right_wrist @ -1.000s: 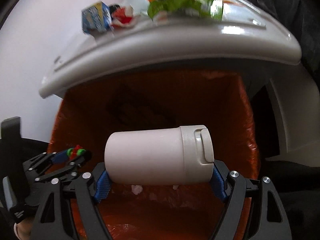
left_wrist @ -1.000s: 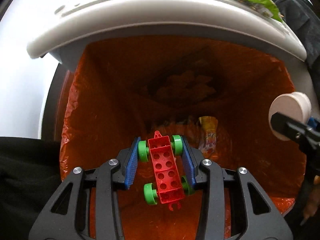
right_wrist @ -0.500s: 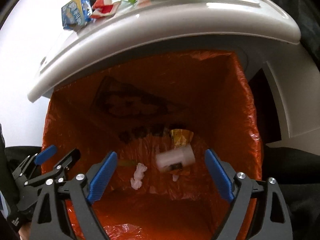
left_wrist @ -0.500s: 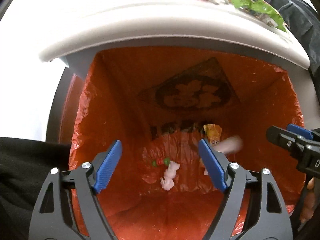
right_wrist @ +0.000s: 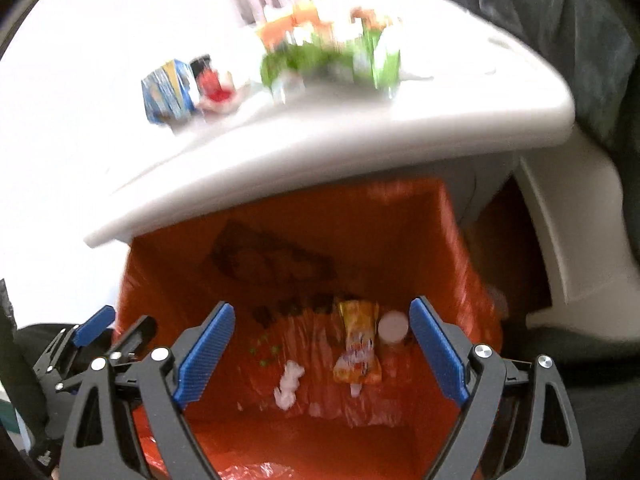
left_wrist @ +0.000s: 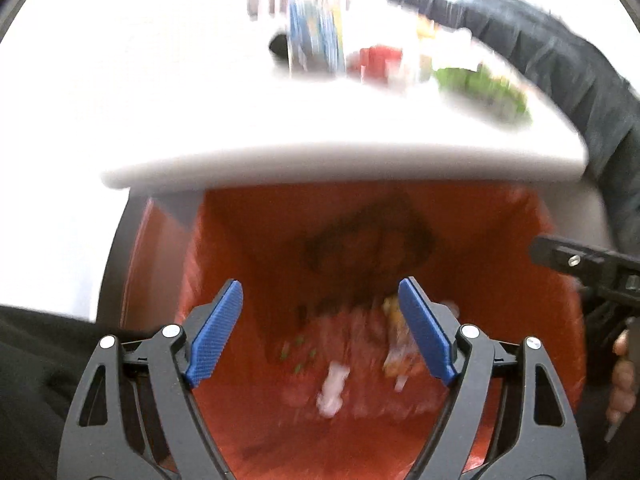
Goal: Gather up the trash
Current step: 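Grasp the green snack bag with right tool while left tool grasps the blue carton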
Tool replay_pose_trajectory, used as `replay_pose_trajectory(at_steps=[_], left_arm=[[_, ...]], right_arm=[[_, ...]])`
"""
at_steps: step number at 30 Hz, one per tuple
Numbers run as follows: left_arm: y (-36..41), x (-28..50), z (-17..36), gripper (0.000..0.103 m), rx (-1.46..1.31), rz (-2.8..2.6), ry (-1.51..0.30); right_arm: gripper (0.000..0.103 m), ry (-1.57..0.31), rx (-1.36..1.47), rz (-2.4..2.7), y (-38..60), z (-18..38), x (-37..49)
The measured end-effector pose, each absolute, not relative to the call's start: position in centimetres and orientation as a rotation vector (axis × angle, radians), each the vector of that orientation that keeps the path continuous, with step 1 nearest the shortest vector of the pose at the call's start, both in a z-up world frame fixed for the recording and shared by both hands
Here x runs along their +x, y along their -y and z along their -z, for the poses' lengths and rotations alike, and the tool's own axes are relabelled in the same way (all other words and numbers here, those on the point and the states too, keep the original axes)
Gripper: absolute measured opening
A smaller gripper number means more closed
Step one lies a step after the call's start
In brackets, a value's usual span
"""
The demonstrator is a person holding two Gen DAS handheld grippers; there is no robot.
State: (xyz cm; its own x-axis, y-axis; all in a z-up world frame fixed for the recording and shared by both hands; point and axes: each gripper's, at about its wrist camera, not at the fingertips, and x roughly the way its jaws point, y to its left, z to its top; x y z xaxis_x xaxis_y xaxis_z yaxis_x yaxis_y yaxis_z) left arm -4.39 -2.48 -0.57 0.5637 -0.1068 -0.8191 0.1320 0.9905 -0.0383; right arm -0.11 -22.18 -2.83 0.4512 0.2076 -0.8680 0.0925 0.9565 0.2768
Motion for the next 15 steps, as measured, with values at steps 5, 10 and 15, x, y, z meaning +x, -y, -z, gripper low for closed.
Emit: replay_pose_trajectory(at_steps=[5, 10, 15], left_arm=[[1.4, -4.5, -7.1, 0.091, 0.003, 0.191, -0.685], [0.5, -3.1, -12.6, 0.095, 0.011, 0.298, -0.484], [-0.3, -0.3, -10.4, 0.095, -0.064, 0.299, -0.575]], right_arm=[[0.088, -0.999, 0.192, -0.126, 23.7, -2.1, 3.2], [0.088, -0.923, 0.033, -0.268, 24.7, -6.5, 8.2], [0.088, -0.959, -0.073, -0.429, 24.3, -6.3, 13.1]])
